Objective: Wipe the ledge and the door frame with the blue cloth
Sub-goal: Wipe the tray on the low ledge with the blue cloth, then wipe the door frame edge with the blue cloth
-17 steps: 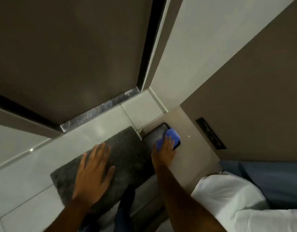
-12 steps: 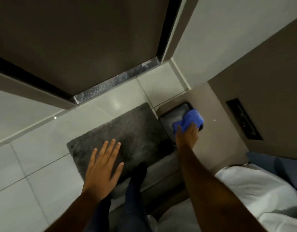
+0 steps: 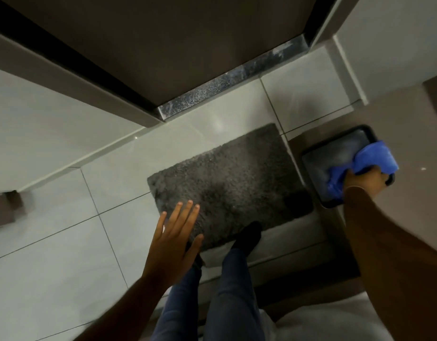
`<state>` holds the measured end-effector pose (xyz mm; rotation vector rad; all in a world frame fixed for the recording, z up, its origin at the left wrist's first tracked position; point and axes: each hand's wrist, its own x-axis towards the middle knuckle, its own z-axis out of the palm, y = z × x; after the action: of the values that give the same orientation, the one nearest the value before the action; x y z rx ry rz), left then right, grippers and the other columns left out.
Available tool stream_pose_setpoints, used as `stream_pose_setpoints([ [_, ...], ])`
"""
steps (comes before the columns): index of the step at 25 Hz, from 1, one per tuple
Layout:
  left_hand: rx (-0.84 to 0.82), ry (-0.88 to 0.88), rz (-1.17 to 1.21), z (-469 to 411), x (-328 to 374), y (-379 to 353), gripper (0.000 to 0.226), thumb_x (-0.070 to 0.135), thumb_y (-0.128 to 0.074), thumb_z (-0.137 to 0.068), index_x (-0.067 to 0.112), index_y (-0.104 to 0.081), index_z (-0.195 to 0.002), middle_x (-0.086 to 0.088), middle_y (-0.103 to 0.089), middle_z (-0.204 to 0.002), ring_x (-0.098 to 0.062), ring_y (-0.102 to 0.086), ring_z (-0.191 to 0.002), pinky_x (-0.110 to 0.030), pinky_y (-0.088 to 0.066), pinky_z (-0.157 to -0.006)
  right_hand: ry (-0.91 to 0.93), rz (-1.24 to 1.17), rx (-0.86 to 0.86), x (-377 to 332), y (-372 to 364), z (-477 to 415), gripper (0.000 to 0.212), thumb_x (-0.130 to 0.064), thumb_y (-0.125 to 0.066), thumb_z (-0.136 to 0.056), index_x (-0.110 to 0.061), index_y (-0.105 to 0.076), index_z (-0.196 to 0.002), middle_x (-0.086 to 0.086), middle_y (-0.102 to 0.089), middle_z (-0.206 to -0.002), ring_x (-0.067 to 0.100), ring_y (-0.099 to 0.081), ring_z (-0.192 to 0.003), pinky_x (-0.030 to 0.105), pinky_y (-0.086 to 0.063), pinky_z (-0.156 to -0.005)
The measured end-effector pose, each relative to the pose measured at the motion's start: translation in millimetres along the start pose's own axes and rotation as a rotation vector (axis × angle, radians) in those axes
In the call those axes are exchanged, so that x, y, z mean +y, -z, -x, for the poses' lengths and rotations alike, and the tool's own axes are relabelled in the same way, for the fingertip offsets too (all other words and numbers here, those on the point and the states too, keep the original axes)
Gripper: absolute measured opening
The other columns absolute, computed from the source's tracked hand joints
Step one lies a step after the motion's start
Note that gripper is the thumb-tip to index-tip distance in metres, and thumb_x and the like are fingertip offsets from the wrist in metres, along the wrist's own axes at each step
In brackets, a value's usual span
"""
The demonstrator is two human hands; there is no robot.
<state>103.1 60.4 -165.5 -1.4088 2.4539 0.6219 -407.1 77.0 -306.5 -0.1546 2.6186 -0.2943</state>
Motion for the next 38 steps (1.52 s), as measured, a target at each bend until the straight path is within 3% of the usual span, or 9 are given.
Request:
stream_pose_setpoints([
  [8,0.057,0.082,-0.042,6.0,-30.9,69.0,0.070,0.058,-0.028,-0.112,0.024,-0.024,-0.173,0.004,-0.020,-0.180,-0.025,-0.019,-0.168,-0.036,0.010,-0.136,0.225,-0.176,0.055,-42.4,59.0,100.6,0.026,-0.010,-0.079,-0.091,0.007,-0.069,-0.109,0.032,-0.070,-0.107,0.046,-0.070,-0.101,0.050,-0.054,-0.096],
  [12,0.272,0.148,-0.119,12.7,-58.3,156.8,0.069,0.060,-0.027,-0.113,0.019,-0.046,-0.166,0.003,-0.033,-0.176,-0.030,-0.044,-0.158,-0.038,-0.009,-0.130,0.440,-0.186,-0.126,-100.0,85.5,219.1,0.023,-0.019,-0.080,-0.091,-0.022,-0.063,-0.107,0.010,-0.067,-0.102,0.035,-0.068,-0.096,0.049,-0.056,-0.090],
  [15,0.481,0.193,-0.160,18.4,-89.8,258.6,0.065,0.060,-0.030,-0.111,0.025,-0.056,-0.160,0.010,-0.021,-0.180,-0.019,-0.041,-0.160,-0.037,-0.012,-0.126,0.770,-0.171,-0.292,-226.4,111.0,331.1,0.035,-0.008,-0.086,-0.083,-0.031,-0.062,-0.093,0.011,-0.074,-0.093,0.044,-0.074,-0.096,0.034,-0.051,-0.086],
  [17,0.650,0.257,-0.113,26.4,-115.8,333.0,0.065,0.059,-0.039,-0.104,0.026,-0.057,-0.158,0.012,-0.010,-0.181,-0.017,-0.040,-0.160,-0.038,-0.010,-0.125,0.970,-0.348,-0.109,-312.9,130.6,425.8,0.063,0.020,-0.088,-0.068,-0.036,-0.063,-0.082,0.013,-0.075,-0.076,0.049,-0.075,-0.078,0.027,-0.044,-0.070],
  [19,0.838,0.327,-0.060,36.0,-142.6,408.1,0.068,0.057,-0.044,-0.103,0.023,-0.056,-0.160,0.012,-0.013,-0.180,-0.025,-0.052,-0.153,-0.038,-0.010,-0.127,1.133,-0.539,0.025,-369.3,162.7,528.6,0.050,0.010,-0.090,-0.060,-0.031,-0.066,-0.075,0.012,-0.071,-0.066,0.036,-0.072,-0.068,0.032,-0.044,-0.074],
  [22,1.141,0.342,-0.005,51.8,-180.0,531.9,0.071,0.048,-0.042,-0.107,0.021,-0.035,-0.171,0.006,-0.016,-0.183,-0.026,-0.034,-0.164,-0.045,-0.009,-0.134,1.371,-0.908,0.079,-433.5,215.9,642.6,0.015,-0.028,-0.077,-0.074,-0.016,-0.075,-0.083,0.007,-0.072,-0.084,0.010,-0.064,-0.075,0.021,-0.047,-0.075],
  [27,1.526,0.268,-0.021,73.1,-214.7,754.1,0.069,0.040,-0.039,-0.108,0.022,-0.025,-0.173,-0.006,-0.023,-0.182,-0.027,-0.022,-0.168,-0.046,-0.001,-0.137,1.788,-1.049,0.195,-558.1,290.5,766.5,0.018,-0.011,-0.079,-0.078,-0.016,-0.068,-0.090,-0.007,-0.059,-0.103,0.016,-0.059,-0.097,0.016,-0.045,-0.088],
  [32,1.717,0.208,-0.198,77.4,-236.1,920.0,0.065,0.027,-0.037,-0.111,0.023,-0.023,-0.174,-0.004,-0.021,-0.183,-0.027,-0.021,-0.168,-0.048,-0.007,-0.136,1.987,-0.922,0.395,-661.1,325.8,820.1,0.018,-0.007,-0.083,-0.081,-0.005,-0.065,-0.082,0.016,-0.051,-0.153,0.030,-0.044,-0.151,0.042,-0.044,-0.118],
  [38,1.799,0.189,-0.473,57.5,-258.1,947.4,0.067,0.030,-0.027,-0.113,0.026,-0.007,-0.177,-0.002,-0.005,-0.185,-0.029,-0.007,-0.171,-0.052,-0.001,-0.136,1.865,-0.649,0.741,-705.9,307.3,829.2,0.065,-0.059,-0.050,-0.101,-0.032,-0.036,-0.158,-0.004,0.002,-0.179,0.020,0.002,-0.167,0.044,-0.009,-0.135],
])
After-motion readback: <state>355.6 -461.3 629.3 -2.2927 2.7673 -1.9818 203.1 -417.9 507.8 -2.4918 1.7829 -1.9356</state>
